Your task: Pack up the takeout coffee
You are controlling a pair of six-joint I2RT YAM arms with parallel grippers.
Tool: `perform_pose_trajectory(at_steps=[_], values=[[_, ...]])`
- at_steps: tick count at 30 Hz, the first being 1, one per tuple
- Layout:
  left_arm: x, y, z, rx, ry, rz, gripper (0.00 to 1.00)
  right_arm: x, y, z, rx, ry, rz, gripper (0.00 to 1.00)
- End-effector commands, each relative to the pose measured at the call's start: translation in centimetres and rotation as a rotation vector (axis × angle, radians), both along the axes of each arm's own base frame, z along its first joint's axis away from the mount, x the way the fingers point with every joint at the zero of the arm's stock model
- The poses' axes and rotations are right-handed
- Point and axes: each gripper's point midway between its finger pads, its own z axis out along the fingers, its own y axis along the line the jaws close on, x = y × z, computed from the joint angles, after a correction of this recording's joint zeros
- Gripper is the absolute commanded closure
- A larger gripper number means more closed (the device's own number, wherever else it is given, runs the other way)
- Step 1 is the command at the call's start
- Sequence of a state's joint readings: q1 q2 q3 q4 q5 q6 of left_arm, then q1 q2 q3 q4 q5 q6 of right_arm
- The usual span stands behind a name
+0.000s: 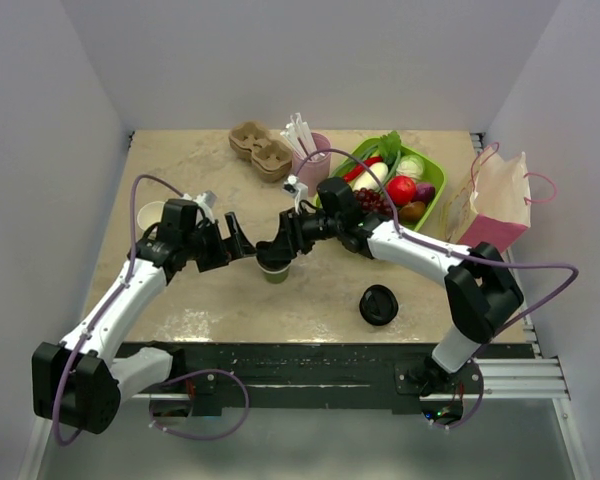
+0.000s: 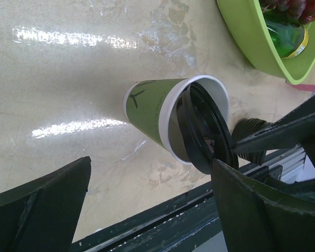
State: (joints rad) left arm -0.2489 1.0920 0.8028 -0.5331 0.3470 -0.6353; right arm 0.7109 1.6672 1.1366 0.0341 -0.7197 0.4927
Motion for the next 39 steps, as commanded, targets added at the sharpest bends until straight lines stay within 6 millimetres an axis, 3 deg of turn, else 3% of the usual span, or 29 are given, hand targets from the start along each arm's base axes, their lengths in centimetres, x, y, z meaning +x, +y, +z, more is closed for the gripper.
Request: perform_pose_trajectory(at_steps=[1, 6, 10, 15, 22, 29, 39], values=[[0.5, -0.6, 0.2, -0.033, -0.021, -0.019, 0.0, 0.8, -0.1, 2.4, 0.021, -0.109, 0.012, 0.5], [0.7, -0.9, 0.1, -0.046, -0.017, -0.025, 0.0, -0.2, -0.8, 1.4, -0.069, -0.236, 0.108, 0.45], [0.9, -1.0, 0.4, -0.051, -0.026, -0.027, 0.0, 0.6, -1.4, 0.8, -0.215, -0.454, 0.092, 0.41], [1.1, -1.1, 0.6, -0.057, -0.033, -0.026, 0.0, 0.1, -0.7, 0.9, -0.282, -0.666, 0.096, 0.4], [1.2, -1.4, 0.7, -0.063, -0.035, -0.032, 0.0, 0.2, -0.3, 2.0, -0.274, -0.748, 0.065, 0.4], [1.2, -1.5, 0.9, -0.066, -0.038, -0.036, 0.0, -1.0, 0.1, -0.1, -0.368, -0.803, 0.147, 0.4], [1.1, -1.8, 1.2, -0.076, -0.042, -0.046, 0.0, 0.0, -0.1, -2.2, -0.455, -0.8, 0.117, 0.4]])
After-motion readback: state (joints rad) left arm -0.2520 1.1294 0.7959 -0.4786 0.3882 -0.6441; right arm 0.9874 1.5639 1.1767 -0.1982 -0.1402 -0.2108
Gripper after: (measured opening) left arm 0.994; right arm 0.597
